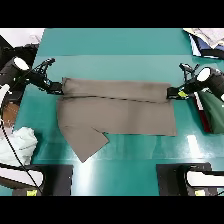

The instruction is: Fold the shirts.

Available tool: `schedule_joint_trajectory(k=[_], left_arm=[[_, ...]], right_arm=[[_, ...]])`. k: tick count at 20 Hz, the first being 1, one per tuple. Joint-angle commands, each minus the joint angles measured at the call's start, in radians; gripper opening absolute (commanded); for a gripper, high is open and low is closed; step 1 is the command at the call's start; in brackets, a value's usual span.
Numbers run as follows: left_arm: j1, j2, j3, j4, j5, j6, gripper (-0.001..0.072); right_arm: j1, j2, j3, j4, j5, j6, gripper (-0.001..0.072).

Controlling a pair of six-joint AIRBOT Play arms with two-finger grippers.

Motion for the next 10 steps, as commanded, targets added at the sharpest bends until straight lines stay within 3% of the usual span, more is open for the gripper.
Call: schedule_joint_trajectory(k=[1,3,4,5,7,10], left_arm=[[-0.001,-0.001,-0.008,0.008,-0.063,-0.028,0.0080],[-0.001,-0.001,-0.008,0.036,-0.118,-0.055,0.0720],[-0.001,-0.001,-0.008,0.066,-0.129,-0.081,0.0709],[0.000,0.000,-0.008,0.109,-0.137,-0.100,0.0617],[0.007,0.014,-0.008,0.181,-0.169,-0.146,0.0607],[0.046,0.117,-0.060,0.124,-0.211,-0.159,0.0606]], right_arm=[[-0.003,0.010,0.029,0.042,0.072,0.000,0.0466],[-0.006,0.037,0.059,0.042,0.114,-0.011,0.0464],[-0.012,0.062,0.066,0.042,0.119,-0.011,0.0463],[-0.016,0.089,0.070,0.043,0.120,-0.011,0.0462],[-0.029,0.157,0.069,0.045,0.133,-0.011,0.0455],[-0.058,0.261,0.069,0.044,0.202,-0.032,0.0454]])
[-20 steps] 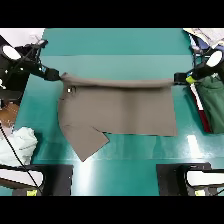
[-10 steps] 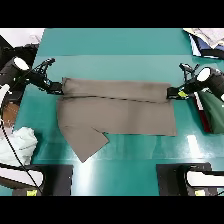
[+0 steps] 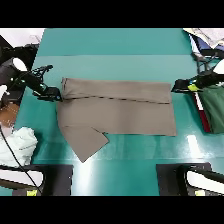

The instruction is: Fold the shirts.

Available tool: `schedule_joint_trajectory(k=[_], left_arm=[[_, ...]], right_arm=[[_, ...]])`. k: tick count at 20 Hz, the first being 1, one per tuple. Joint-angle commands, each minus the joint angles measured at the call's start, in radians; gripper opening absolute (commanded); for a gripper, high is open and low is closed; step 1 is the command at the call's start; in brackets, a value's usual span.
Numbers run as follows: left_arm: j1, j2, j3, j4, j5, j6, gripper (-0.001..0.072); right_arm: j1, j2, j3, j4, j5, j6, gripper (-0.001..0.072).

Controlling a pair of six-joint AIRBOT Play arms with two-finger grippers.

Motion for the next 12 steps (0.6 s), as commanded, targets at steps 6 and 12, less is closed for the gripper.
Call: schedule_joint_trajectory(k=[6,12], left_arm=[[0.045,0.448,-0.579,-0.118,0.080,-0.076,0.0606],[0.045,0.526,-0.814,-0.208,0.152,-0.084,0.0606]], right_arm=[[-0.041,0.203,0.004,0.005,0.074,-0.051,0.0451],[-0.035,0.203,0.004,0.005,0.074,-0.054,0.0430]])
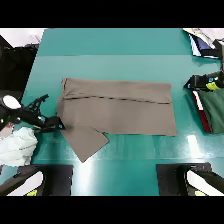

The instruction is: Fold the shirts.

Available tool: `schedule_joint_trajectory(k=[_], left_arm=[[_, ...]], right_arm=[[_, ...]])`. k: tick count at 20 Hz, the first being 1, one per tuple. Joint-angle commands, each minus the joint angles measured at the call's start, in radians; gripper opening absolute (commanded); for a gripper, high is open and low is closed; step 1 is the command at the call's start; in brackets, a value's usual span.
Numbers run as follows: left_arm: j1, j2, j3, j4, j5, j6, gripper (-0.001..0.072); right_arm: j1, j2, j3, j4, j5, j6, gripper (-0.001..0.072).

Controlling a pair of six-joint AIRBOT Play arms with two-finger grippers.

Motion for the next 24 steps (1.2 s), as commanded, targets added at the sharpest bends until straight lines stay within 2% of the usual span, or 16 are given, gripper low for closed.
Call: schedule_joint_trajectory(k=[1,6,9,14,15,16,17,19,20,21,24], left_arm=[[0.001,0.037,-0.105,-0.050,0.044,-0.009,0.0606],[0.001,0.037,-0.106,-0.122,0.117,-0.008,0.0606],[0.000,0.029,-0.110,-0.122,0.114,-0.008,0.0606],[-0.099,0.029,-0.121,-0.113,0.110,-0.009,0.0603],[-0.114,0.029,-0.121,-0.112,0.109,-0.009,0.0548],[-0.125,0.029,-0.121,-0.109,0.109,-0.007,0.0258],[-0.125,0.029,-0.121,-0.106,0.108,-0.007,0.0132],[-0.125,0.029,-0.121,-0.106,0.094,-0.008,0.0133],[-0.125,0.029,-0.118,-0.101,0.078,-0.006,0.0049],[-0.125,0.029,-0.111,-0.091,0.063,0.000,0.0023],[-0.125,0.029,-0.063,-0.053,0.010,0.000,0.0023]], right_arm=[[0.001,0.007,0.001,0.000,0.002,-0.003,0.0430],[0.001,0.007,0.001,0.000,0.003,-0.003,0.0430],[0.001,0.007,0.001,0.000,0.008,-0.003,0.0430],[0.001,0.008,0.001,0.000,0.015,-0.003,0.0430],[0.001,0.008,0.001,0.000,0.017,-0.003,0.0430],[0.000,0.008,0.001,0.000,0.023,-0.003,0.0430],[0.000,0.008,0.001,0.000,0.029,-0.003,0.0430],[0.000,0.008,0.001,-0.001,0.049,-0.003,0.0430],[0.000,0.008,0.001,-0.002,0.065,-0.003,0.0430],[-0.005,0.008,0.001,-0.003,0.080,-0.003,0.0430],[-0.064,0.008,-0.062,0.000,0.151,-0.004,0.0430]])
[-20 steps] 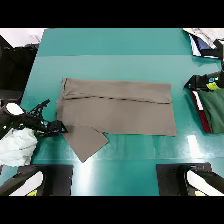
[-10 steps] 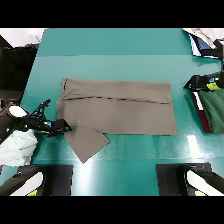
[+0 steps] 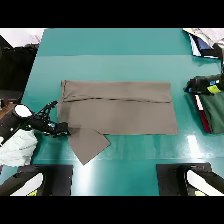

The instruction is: Fold the shirts.

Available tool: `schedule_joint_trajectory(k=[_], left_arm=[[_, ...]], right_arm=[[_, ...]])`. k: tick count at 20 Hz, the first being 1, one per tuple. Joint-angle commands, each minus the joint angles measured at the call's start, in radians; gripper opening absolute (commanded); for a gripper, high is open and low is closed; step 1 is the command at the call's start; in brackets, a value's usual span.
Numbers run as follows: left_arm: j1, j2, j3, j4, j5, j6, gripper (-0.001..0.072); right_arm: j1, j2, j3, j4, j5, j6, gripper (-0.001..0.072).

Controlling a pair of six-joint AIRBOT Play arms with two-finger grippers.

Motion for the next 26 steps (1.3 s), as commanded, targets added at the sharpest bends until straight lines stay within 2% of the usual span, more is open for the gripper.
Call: schedule_joint_trajectory(k=[1,3,6,8,11,15,16,17,18,20,21,22,24,26], left_arm=[[-0.003,0.000,0.050,0.040,-0.064,0.007,0.0023],[-0.003,0.000,0.082,0.040,-0.076,0.006,0.0023],[-0.003,0.000,0.094,0.037,-0.071,0.006,0.0023],[-0.003,0.000,0.094,0.036,-0.063,0.006,0.0023],[-0.003,0.000,0.094,0.035,-0.062,0.006,0.0023],[-0.003,0.000,0.094,0.035,-0.062,0.006,0.0023],[-0.003,0.000,0.094,0.035,-0.063,0.006,0.0023],[-0.003,0.000,0.094,0.035,-0.063,0.006,0.0023],[-0.003,0.000,0.094,0.035,-0.063,0.006,0.0023],[-0.003,0.000,0.094,0.036,-0.064,0.006,0.0023],[-0.003,0.000,0.094,0.036,-0.066,0.010,0.0023],[-0.003,0.000,0.095,0.038,-0.073,0.014,0.0022],[-0.003,0.008,0.108,0.077,-0.118,0.013,0.0022],[-0.003,0.051,0.121,0.108,-0.170,0.010,0.0022]], right_arm=[[-0.068,0.001,-0.087,0.000,0.089,-0.008,0.0430],[-0.139,0.000,-0.222,0.000,0.096,-0.042,0.0430],[-0.239,0.000,-0.408,0.008,0.014,-0.052,0.0430],[-0.282,0.000,-0.493,0.066,-0.041,-0.096,0.0431],[-0.304,0.000,-0.575,0.149,-0.101,-0.130,0.0431],[-0.267,0.000,-0.639,0.148,-0.133,-0.138,0.0430],[-0.253,0.000,-0.650,0.150,-0.142,-0.138,0.0412],[-0.233,0.000,-0.656,0.150,-0.145,-0.138,0.0351],[-0.212,0.000,-0.656,0.149,-0.145,-0.138,0.0323],[-0.184,0.001,-0.654,0.149,-0.136,-0.138,0.0299],[-0.174,0.001,-0.654,0.148,-0.123,-0.138,0.0113],[-0.168,0.001,-0.654,0.145,-0.101,-0.138,0.0021],[-0.169,0.002,-0.648,0.098,-0.038,-0.137,0.0019],[-0.169,0.031,-0.621,-0.013,0.053,-0.134,0.0019]])
